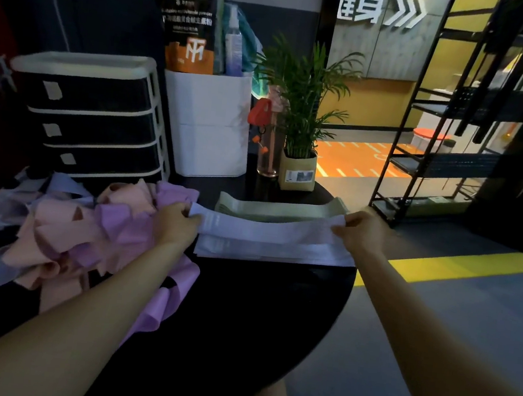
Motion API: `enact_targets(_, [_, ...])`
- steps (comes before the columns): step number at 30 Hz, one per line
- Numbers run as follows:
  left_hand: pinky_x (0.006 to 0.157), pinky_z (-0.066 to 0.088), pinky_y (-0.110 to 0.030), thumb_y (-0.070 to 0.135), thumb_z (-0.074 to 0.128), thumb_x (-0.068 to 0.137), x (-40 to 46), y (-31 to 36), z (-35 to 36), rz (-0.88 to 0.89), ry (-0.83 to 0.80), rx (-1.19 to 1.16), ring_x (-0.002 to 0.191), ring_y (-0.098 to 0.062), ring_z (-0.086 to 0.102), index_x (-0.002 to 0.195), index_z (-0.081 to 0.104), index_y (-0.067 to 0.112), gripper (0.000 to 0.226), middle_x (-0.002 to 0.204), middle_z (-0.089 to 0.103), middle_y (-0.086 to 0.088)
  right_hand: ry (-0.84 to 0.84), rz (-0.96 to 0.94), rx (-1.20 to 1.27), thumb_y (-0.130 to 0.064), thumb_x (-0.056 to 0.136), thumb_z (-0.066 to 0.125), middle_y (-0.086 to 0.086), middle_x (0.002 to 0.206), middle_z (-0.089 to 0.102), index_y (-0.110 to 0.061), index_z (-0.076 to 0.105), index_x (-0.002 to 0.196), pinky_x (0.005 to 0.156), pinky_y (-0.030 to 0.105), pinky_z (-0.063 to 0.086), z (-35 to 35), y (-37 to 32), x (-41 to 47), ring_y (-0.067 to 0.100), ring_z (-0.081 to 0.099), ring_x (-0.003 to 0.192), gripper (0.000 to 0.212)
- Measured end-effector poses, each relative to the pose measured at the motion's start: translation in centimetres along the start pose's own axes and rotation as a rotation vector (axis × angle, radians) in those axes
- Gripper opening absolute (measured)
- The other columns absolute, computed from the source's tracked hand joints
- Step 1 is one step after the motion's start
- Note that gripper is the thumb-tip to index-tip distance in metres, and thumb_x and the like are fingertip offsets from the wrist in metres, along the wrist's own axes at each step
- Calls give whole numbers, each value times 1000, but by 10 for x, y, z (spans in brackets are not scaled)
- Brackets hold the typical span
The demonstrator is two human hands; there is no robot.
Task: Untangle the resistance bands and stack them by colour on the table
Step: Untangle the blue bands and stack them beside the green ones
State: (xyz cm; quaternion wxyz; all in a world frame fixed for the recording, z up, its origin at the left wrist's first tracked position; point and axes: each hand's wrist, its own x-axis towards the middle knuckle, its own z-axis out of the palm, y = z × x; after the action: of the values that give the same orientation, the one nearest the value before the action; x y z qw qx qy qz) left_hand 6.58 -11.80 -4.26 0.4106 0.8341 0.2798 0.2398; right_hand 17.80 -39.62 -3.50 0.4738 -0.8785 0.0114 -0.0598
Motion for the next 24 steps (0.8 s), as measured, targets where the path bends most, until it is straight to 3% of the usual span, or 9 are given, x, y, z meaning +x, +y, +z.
enact_targets(2, [59,28,-27,4,57,84,-3,-2,7,42,-15,57,72,-24,50,77,56,6,8,73,56,-11,26,-30,-107,-10,79,70,18,94,64,-1,65,95,75,37,47,0,7,-1,32,60,91,19])
enact_targets(4, [59,25,-26,2,56,83,-4,-6,13,55,-21,84,72,-29,51,72,53,5,12,71,53,-13,39,-69,-150,-7,79,68,20,97,64,2,64,97,72,32,42,1,13,-3,30,58,91,21])
enact_targets(6, [64,30,-28,1,58,82,-4,-8,18,62,-14,100,82,-36,57,80,59,-2,3,81,61,-23,50,-93,-158,-3,79,66,23,93,63,7,63,96,69,32,40,4,19,-5,32,57,88,20])
enact_targets(9, [72,36,-26,-2,61,81,-5,-12,24,48,-15,83,92,-33,60,96,62,-4,15,95,66,-20,57,-82,-128,2,79,61,17,83,54,7,60,95,70,33,40,7,24,-8,35,56,88,17])
enact_targets(13, [72,35,-22,-3,62,80,-5,-15,25,48,-49,106,86,-24,56,99,62,-2,19,91,62,-11,59,-66,-139,1,80,59,9,86,53,1,60,101,70,26,35,9,33,-7,22,49,83,21])
enact_targets(17, [78,41,-27,-5,67,73,-1,-23,25,64,-65,117,93,-31,58,102,61,0,29,95,57,-13,83,-84,-210,-2,81,56,17,97,54,-3,58,95,71,27,33,14,41,-4,30,52,94,15])
enact_targets(21, [97,34,-32,10,73,75,2,-21,20,225,-76,260,114,-32,45,117,57,6,45,120,46,-18,86,-227,-385,-9,82,60,18,120,45,-5,56,113,89,35,32,16,32,-9,34,35,116,32])
enact_targets(24, [100,32,-30,25,77,74,5,-5,16,435,-210,320,119,-27,42,123,53,9,57,124,47,-12,-131,-472,-372,-23,79,72,12,125,47,-12,57,121,96,36,34,23,15,-11,32,39,119,46])
